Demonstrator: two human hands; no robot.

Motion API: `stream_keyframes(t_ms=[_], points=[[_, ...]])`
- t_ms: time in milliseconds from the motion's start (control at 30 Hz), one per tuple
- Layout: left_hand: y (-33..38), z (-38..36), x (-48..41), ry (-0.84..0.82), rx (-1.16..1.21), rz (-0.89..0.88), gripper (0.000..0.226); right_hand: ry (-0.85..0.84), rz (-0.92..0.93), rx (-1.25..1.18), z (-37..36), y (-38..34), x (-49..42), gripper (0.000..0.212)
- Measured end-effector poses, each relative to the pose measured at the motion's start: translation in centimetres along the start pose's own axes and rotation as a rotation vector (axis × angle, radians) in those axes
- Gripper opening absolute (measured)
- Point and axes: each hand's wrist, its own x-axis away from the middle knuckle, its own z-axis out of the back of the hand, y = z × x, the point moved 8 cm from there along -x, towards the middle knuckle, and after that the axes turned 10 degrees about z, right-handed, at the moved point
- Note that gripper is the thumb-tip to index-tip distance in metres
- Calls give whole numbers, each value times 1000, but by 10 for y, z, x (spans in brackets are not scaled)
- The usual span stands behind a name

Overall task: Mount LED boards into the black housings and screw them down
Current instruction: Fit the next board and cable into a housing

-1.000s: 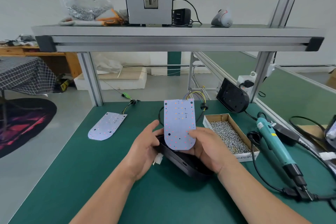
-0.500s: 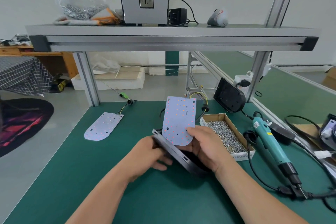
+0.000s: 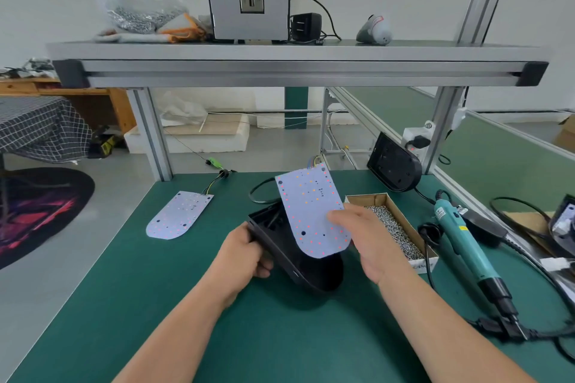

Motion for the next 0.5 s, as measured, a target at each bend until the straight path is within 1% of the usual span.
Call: stream_keyframes(t_ms=[67,133,267,333,400,467,500], points=[[-2,6,-3,18,84,18,37,-39,20,6,-4,2,1,16],[-3,6,-4,7,138,18,37,-101,-4,-21,-15,11,6,13],[1,1,-3,-50,203,-27,45,-142,-11,-112,-22,20,9,21],[5,-3,-1,-82,173,-50,42,-154,-12,-130,-24,20,10,27],[7,-5,2,-73,70,-55,41,-107,-22,-154,-22,22,7,24],[8,0,2,-4,-4,-33,43,-17,-64,-227,-14,26,4,18],[8,3,2,38,-25,-19,40,21,-83,-254,-10,28,2,16]])
